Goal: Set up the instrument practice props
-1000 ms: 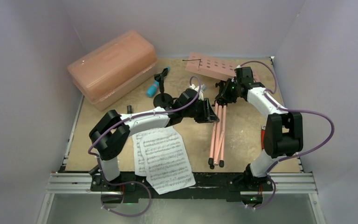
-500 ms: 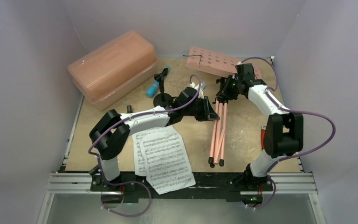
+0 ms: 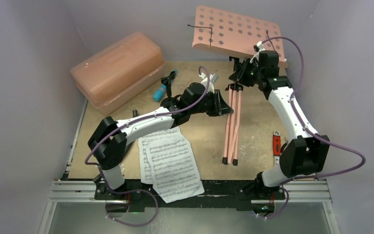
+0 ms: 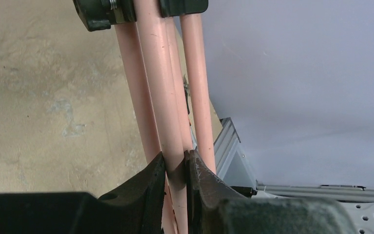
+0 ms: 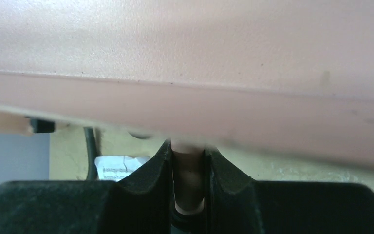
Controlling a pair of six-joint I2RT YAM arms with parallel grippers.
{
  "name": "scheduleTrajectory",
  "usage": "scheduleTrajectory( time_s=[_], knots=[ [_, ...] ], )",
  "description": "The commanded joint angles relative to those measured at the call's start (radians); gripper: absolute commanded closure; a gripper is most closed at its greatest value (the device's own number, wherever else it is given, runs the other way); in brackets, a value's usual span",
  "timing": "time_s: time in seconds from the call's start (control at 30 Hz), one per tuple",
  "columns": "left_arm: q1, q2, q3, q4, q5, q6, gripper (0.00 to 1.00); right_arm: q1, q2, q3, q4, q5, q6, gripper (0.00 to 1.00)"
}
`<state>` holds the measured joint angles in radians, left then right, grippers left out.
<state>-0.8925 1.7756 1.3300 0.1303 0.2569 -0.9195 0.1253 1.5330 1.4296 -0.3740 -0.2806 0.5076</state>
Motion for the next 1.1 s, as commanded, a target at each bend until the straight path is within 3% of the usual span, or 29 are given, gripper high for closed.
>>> scheduleTrajectory(
  time_s=[0.0, 0.23, 0.43, 0.7, 1.07],
  knots=[
    [-0.011, -0.020, 0.026, -0.055, -0.071, 0.135, 1.00, 0.041, -0.185, 0.113, 0.338, -0.123, 0.121, 1.00],
    [-0.012, -0.076, -0.042, 0.070, -0.141, 0.271, 1.00, 0.097, -0.343, -0.114, 0.678, -0.077, 0.069, 1.00],
    [-0.012, -0.121, -0.113, 0.182, -0.181, 0.414, 1.00, 0.119, -0.410, -0.267, 0.939, -0.227, -0.010, 1.00],
    [-0.012, -0.157, -0.130, 0.177, -0.252, 0.590, 1.00, 0.142, -0.480, -0.401, 1.183, -0.252, -0.068, 1.00],
    [-0.012, -0.197, -0.127, 0.125, -0.393, 0.765, 1.00, 0.159, -0.478, -0.426, 1.357, -0.294, -0.086, 1.00]
  ],
)
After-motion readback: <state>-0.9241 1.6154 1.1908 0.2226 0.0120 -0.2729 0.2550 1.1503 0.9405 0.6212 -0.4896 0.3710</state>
